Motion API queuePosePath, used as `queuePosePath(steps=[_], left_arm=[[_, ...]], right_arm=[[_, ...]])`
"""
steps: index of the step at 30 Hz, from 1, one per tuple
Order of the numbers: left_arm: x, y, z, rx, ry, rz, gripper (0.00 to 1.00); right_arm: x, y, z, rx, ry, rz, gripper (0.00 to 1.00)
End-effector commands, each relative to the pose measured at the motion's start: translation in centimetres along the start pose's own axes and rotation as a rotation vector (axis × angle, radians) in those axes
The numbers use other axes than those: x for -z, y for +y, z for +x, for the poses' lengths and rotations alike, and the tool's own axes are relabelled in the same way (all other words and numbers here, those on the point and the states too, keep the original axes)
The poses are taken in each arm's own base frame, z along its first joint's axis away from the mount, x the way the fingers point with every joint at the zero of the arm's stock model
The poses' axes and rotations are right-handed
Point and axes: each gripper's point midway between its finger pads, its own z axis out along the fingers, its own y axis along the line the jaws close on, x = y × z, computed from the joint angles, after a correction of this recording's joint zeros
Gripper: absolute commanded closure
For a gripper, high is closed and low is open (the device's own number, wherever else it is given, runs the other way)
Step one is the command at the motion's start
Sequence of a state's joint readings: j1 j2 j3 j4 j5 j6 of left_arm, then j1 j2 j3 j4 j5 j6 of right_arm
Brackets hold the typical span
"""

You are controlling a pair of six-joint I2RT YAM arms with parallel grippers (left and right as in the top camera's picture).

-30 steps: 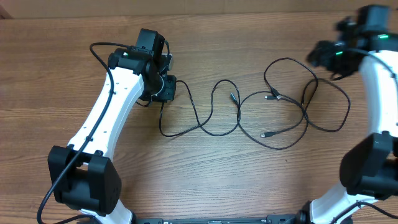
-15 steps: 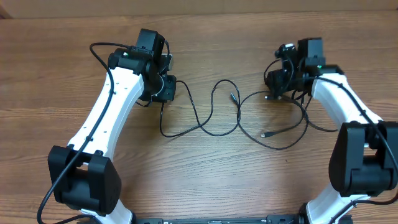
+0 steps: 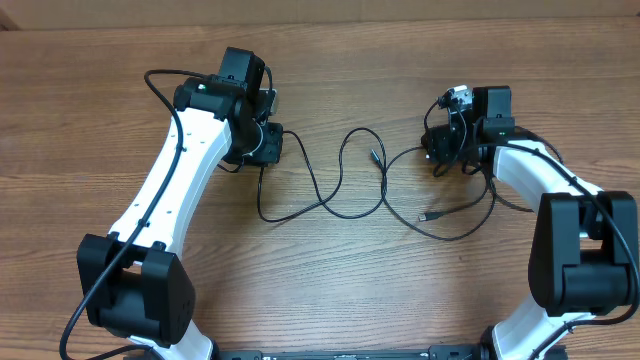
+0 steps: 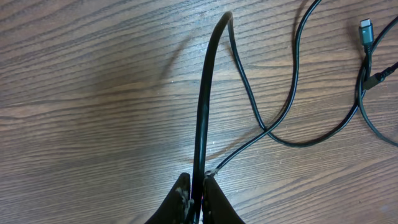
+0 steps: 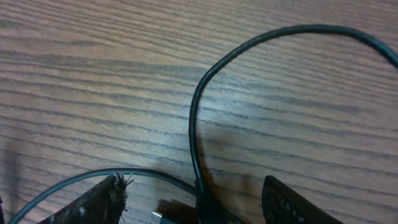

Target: Untangle cables

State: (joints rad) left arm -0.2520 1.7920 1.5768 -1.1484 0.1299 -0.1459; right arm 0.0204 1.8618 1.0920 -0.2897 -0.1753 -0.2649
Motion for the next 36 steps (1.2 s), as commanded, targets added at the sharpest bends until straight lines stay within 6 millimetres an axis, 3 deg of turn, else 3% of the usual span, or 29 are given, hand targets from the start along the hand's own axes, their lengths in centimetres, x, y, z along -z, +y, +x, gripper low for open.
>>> queuePosePath(steps=[1,10,12,16,18,21,25,27,30,34,35,36], left_arm=[[-0.3,-0.1,0.1,-0.021,0.012,0.000,0.92],[-0.3,-0.1,0.1,-0.021,0.012,0.000,0.92],[-0.3,-0.1,0.1,-0.021,0.012,0.000,0.92],[-0.3,-0.1,0.1,-0.021,0.012,0.000,0.92],[-0.3,-0.1,0.1,-0.021,0.012,0.000,0.92],[-0.3,-0.1,0.1,-0.021,0.012,0.000,0.92],[-0.3,-0.1,0.1,-0.021,0.012,0.000,0.92],[-0.3,-0.1,0.1,-0.020,0.012,0.000,0.92],[-0.3,-0.1,0.1,-0.021,0.013,0.000,0.93],[-0.3,-0.2,0.1,-0.023,0.013,0.000,0.93],[-0.3,-0.2,0.1,-0.023,0.012,0.000,0.93],[-0.4,-0.2,0.1,-0.024,0.013,0.000,0.93]], right_arm=[[-1.2,0.2,1.4,-0.010,0.031,-0.006,0.33],[-3.1,0.0,3.4,-0.046,0.087,-0.004,0.47],[-3.1,-0.6,3.4,-0.072,0.091,0.029,0.58],[-2.3,-2.8,3.0,-0.188,0.101,0.155,0.90],[-1.2,-4.3,2.2,-0.251,0.084,0.212,0.96],[1.4,-6.9,0.0,-0.320,0.035,0.279,0.96],[6.9,-12.4,-3.3,-0.445,-0.052,0.411,0.96],[10.9,-16.4,-4.1,-0.539,-0.090,0.498,0.96],[13.8,-19.7,-3.7,-0.617,-0.099,0.554,0.96],[16.1,-23.0,-0.8,-0.793,-0.087,0.596,0.96],[16.1,-23.0,-0.2,-0.828,-0.077,0.570,0.94],[15.8,-22.5,0.0,-0.843,-0.068,0.509,0.80]])
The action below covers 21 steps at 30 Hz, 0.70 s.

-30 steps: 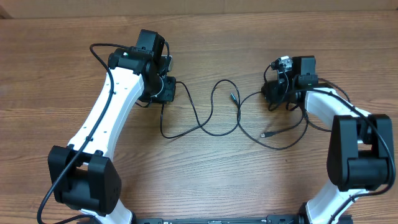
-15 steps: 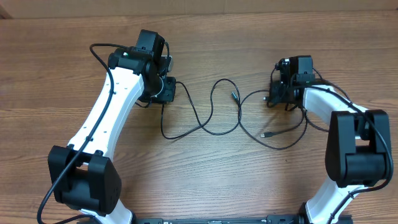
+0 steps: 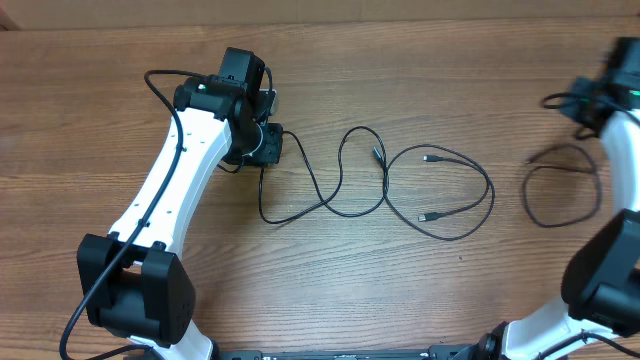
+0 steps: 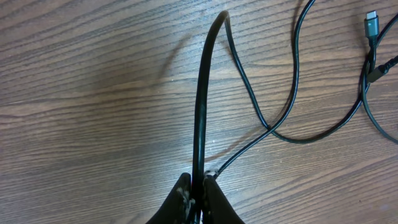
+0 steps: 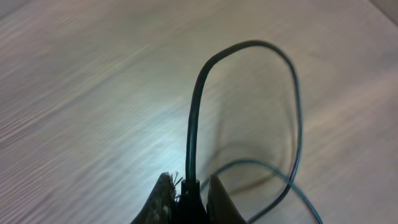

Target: Untangle cables

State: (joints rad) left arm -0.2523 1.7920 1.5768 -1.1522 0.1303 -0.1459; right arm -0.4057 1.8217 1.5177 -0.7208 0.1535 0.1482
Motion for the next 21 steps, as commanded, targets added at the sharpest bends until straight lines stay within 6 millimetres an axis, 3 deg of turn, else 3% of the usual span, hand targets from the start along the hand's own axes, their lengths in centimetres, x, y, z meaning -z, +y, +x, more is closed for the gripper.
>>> queuePosePath(steps=[1,2,3,5,10,14,21], left_arm=[[-0.3,-0.2,0.1,-0.024,0.011,0.000,0.93],[-0.3,-0.2,0.1,-0.024,0.012,0.000,0.92],[-0.3,-0.2,0.1,-0.024,0.012,-0.001,0.92],[-0.3,-0.2,0.0,-0.024,0.008,0.000,0.92],[-0.3,-0.2,0.0,-0.024,0.007,0.000,0.95],[-0.3,0.0,-0.3,-0.020,-0.004,0.000,0.96],[-0.3,0.0,-0.5,-0.021,-0.011,0.001,0.96]], right_arm=[[0.5,1.2,1.1,-0.086,0.073,-0.134,0.58],[0.7,2.2,1.7,-0.079,0.104,-0.199,0.41],[1.1,3.5,2.6,-0.048,0.146,-0.284,0.30],[2.0,5.3,4.1,-0.003,0.207,-0.387,0.23],[3.9,7.5,9.8,0.099,0.416,-0.400,0.19],[4.9,7.1,13.7,0.090,0.560,-0.290,0.16],[4.2,5.8,18.7,0.072,0.680,-0.145,0.14]])
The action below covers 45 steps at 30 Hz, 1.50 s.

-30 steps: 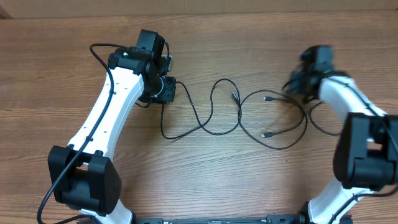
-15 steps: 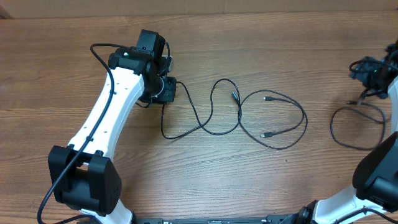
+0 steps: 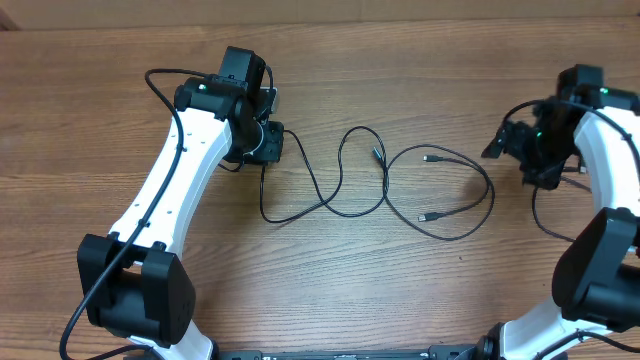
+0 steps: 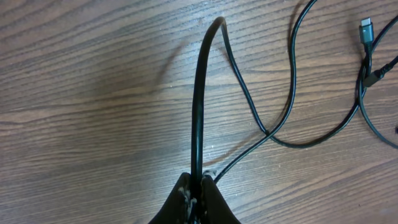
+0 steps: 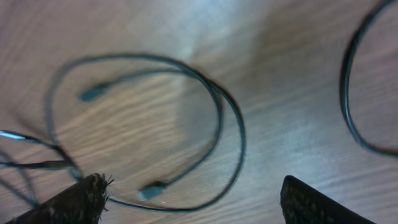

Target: Untangle cables

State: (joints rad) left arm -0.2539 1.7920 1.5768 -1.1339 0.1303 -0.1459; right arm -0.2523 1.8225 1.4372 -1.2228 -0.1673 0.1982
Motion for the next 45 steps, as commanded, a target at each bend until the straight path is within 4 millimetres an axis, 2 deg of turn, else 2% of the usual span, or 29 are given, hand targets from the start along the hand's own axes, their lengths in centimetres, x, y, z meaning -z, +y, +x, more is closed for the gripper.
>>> queuePosePath(steps=[1,4,6,10,12,16,20,24,25,26,28,29,30,32,35,38,41,42,45], left_arm=[[-0.3,0.2,-0.1,-0.017,0.006,-0.005,0.96],[-0.3,0.4,-0.1,-0.012,0.003,-0.010,0.96],[-0.2,0.6,-0.2,-0.007,0.003,-0.014,0.96],[-0.2,1.1,-0.2,0.016,0.003,-0.013,0.96],[-0.1,1.2,-0.1,0.020,0.008,-0.014,0.96],[-0.1,1.2,0.1,0.020,0.015,-0.015,0.96],[-0.1,1.2,0.1,0.020,0.014,-0.015,0.96],[-0.1,1.2,0.1,0.020,0.015,-0.015,0.96],[-0.1,1.2,0.1,0.020,0.014,-0.015,0.96],[-0.1,1.2,0.1,0.020,0.014,-0.015,0.96],[-0.1,1.2,0.0,0.020,0.013,-0.014,0.96],[-0.1,1.2,0.1,0.020,0.013,-0.015,0.96],[-0.1,1.2,0.1,0.020,0.014,-0.015,0.96],[-0.1,1.2,0.1,0.020,0.014,-0.015,0.96],[-0.1,1.2,0.1,0.021,0.014,-0.014,0.96],[-0.1,1.2,0.1,0.020,0.014,-0.014,0.96],[-0.1,1.2,0.1,0.020,0.014,-0.015,0.96],[-0.1,1.2,0.1,0.020,0.014,-0.015,0.96],[-0.1,1.1,0.0,0.015,0.012,-0.015,0.96]], right_arm=[[-1.5,-0.8,1.7,-0.029,0.043,0.057,0.14],[-3.2,-0.6,3.7,-0.008,0.099,0.071,0.14],[-4.1,-0.8,4.3,0.004,0.106,0.094,0.14],[-5.8,-2.6,4.6,-0.093,0.061,0.217,0.15],[-6.6,-2.9,4.5,-0.124,0.040,0.222,0.16],[-8.2,-3.2,4.6,-0.169,0.013,0.211,0.19],[-9.9,-2.9,5.6,-0.185,0.026,0.159,0.21],[-10.4,-2.8,6.3,-0.188,0.047,0.142,0.23],[-10.4,-2.8,6.4,-0.185,0.052,0.144,0.27],[-10.4,-2.9,6.5,-0.186,0.059,0.147,0.36],[-10.3,-2.9,6.9,-0.188,0.074,0.146,0.72],[-10.3,-2.7,6.9,-0.189,0.080,0.137,0.85],[-10.2,-2.5,6.9,-0.189,0.082,0.127,0.91],[-9.9,-2.0,6.6,-0.187,0.081,0.107,0.96],[-8.8,-0.7,5.5,-0.150,0.068,0.064,0.96],[-6.3,0.7,3.5,-0.117,0.036,0.040,0.96],[-1.8,3.4,1.0,-0.013,-0.018,-0.036,0.96],[1.1,5.0,-0.3,0.046,-0.060,-0.077,0.96],[7.1,6.3,-2.7,0.080,-0.184,-0.080,0.96]])
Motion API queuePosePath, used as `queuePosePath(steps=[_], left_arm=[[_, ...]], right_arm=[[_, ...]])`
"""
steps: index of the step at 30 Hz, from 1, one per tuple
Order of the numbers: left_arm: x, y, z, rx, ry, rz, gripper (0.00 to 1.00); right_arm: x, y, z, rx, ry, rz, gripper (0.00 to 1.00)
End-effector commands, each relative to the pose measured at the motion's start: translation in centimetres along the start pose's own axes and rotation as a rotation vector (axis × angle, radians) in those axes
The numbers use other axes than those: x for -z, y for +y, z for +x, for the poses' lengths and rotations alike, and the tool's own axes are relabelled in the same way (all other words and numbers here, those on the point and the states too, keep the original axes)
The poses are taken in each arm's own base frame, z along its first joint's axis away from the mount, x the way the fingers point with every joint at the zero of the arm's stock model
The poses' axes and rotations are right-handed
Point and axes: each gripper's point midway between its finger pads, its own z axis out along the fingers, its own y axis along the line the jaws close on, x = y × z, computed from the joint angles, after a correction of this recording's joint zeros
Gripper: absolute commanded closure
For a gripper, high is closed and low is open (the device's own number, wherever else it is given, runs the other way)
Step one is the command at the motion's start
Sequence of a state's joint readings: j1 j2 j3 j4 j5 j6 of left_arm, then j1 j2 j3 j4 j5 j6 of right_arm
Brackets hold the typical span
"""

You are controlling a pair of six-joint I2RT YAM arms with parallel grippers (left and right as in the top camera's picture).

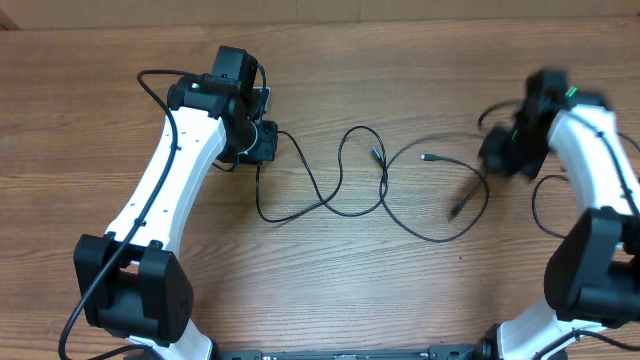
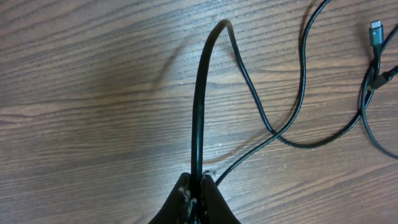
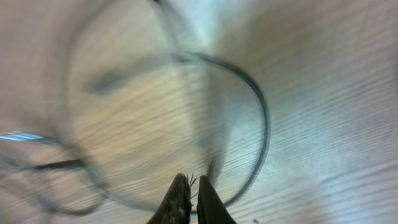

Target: Untangle cables

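Note:
Two thin black cables cross at the table's middle. My left gripper [image 1: 262,142] [image 2: 196,183] is shut on the first cable [image 2: 200,93], which arches up from the jaws, loops over the wood [image 1: 300,180] and ends in a grey plug [image 2: 377,31]. The second cable forms a loop with one end [image 1: 427,157] lying flat and the other end [image 1: 458,205] blurred and swung up. My right gripper [image 1: 498,155] [image 3: 193,183] is shut at that loop's right side, apparently on it. The right wrist view is blurred, with the loop [image 3: 261,124] showing beyond the fingers.
A third black cable [image 1: 534,205] lies at the far right, partly hidden under my right arm. The wooden table [image 1: 330,300] runs to a back edge along the top of the overhead view. The left arm's own cable arcs at the upper left [image 1: 150,85].
My right gripper was open above the loop's right side and is now shut at the loop. The loop's lower end has swung from pointing left to slanting up toward the gripper. The left gripper holds as before.
First my right gripper stood open around a cable at the tangle's right. Then it was shut on that cable at the far right edge. Then that cable lay on the right and the gripper was open again. Now it is shut at the remaining loop. The left gripper held throughout.

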State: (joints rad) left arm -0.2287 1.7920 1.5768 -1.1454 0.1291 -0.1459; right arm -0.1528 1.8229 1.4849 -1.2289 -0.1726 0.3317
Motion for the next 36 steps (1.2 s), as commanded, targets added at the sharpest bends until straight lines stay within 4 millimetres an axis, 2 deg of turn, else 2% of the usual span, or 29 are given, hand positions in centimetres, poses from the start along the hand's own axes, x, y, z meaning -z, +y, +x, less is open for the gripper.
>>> queuePosePath(steps=[1,6,8,11,14,18,21,26,32,36], left_arm=[[-0.2,0.2,-0.1,-0.012,0.004,-0.010,0.96],[0.0,2.6,0.2,0.011,0.012,-0.124,0.96],[0.2,3.6,0.2,0.050,0.011,-0.146,0.96],[0.8,4.1,-0.1,0.088,-0.008,-0.101,0.96],[2.3,4.5,-1.2,0.118,-0.075,-0.062,0.96],[5.5,5.8,-3.3,0.194,-0.214,-0.054,0.96],[7.8,6.6,-4.3,0.281,-0.310,-0.044,0.96],[10.2,8.2,-4.8,0.455,-0.401,-0.019,0.96],[12.1,7.2,-5.9,0.423,-0.478,0.054,0.96],[13.6,7.5,-6.4,0.400,-0.534,0.056,0.96]], right_arm=[[8.4,2.9,-3.9,0.110,-0.216,-0.055,0.96],[16.3,2.3,-6.8,0.083,-0.452,0.049,0.96],[17.8,2.5,-6.8,0.080,-0.483,0.039,0.96],[17.5,4.8,-5.4,0.192,-0.424,-0.054,0.96],[15.7,6.7,-3.1,0.324,-0.316,-0.118,0.89],[12.3,7.5,-0.3,0.432,-0.193,-0.095,0.75],[9.1,8.1,1.9,0.514,-0.099,-0.071,0.57],[3.3,9.3,5.1,0.612,0.006,-0.047,0.39],[-3.1,11.3,7.7,0.738,0.001,-0.050,0.34],[-6.5,12.7,9.0,0.817,-0.046,-0.077,0.25]])
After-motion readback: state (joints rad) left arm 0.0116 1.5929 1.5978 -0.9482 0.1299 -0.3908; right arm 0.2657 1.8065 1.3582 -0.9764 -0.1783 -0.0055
